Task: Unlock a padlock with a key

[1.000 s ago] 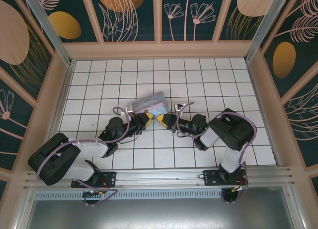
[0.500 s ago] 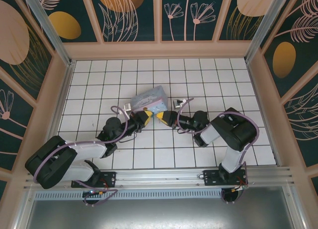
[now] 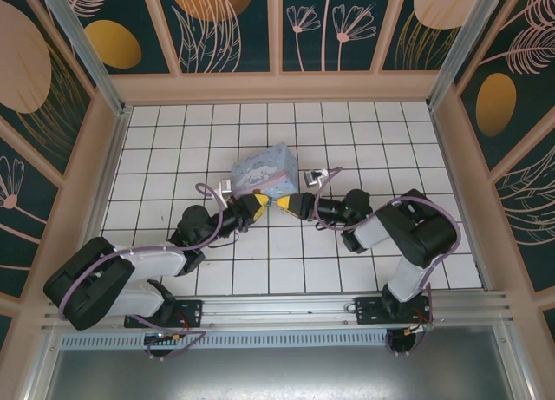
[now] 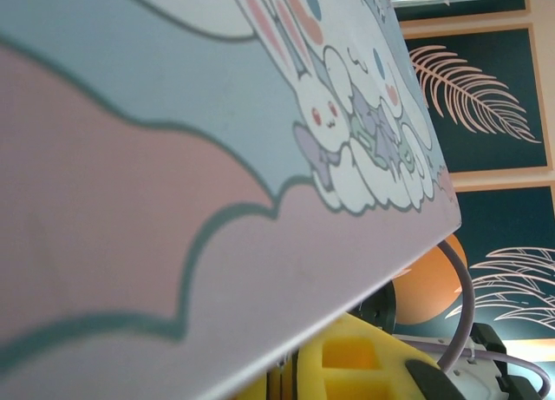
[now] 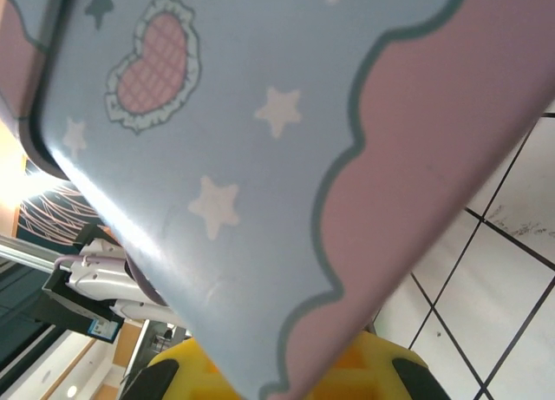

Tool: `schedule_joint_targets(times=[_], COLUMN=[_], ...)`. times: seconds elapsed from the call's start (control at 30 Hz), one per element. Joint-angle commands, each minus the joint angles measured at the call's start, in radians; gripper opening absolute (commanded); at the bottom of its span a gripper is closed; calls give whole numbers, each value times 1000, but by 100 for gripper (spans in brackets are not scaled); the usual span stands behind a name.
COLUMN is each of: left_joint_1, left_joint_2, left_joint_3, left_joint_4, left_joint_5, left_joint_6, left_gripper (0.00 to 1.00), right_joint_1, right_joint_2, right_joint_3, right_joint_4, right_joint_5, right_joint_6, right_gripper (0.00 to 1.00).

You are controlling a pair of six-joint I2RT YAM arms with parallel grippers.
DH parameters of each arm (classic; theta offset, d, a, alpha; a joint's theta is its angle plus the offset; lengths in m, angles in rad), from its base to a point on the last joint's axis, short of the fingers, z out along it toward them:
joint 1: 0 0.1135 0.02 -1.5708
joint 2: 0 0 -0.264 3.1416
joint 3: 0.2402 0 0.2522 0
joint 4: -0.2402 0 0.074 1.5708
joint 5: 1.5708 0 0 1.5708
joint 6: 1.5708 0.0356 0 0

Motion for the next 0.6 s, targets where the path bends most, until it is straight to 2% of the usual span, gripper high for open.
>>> schedule_joint_targets(times=[0.0, 0.17, 0.37, 0.57], left_joint_1=[-45, -45, -45, -45], left_joint_2=[-68, -62, -62, -60], left_joint_3=[60, 67, 86, 89], left_joint_4=[313, 316, 280, 246], left_joint_5=[228, 199, 182, 191], left_joint_6=[15, 17, 7, 19], left_gripper=[0, 0, 0, 0], right_joint_1=[-21, 33, 104, 123], right_joint_2=[22, 53, 74, 22], right_joint_3=[24, 27, 21, 52], right_joint_4=[-88, 39, 129, 19], right_joint_5=[44, 110, 283, 313], right_joint_6=[-28, 114, 305, 317], right_gripper=[0, 0, 0, 0])
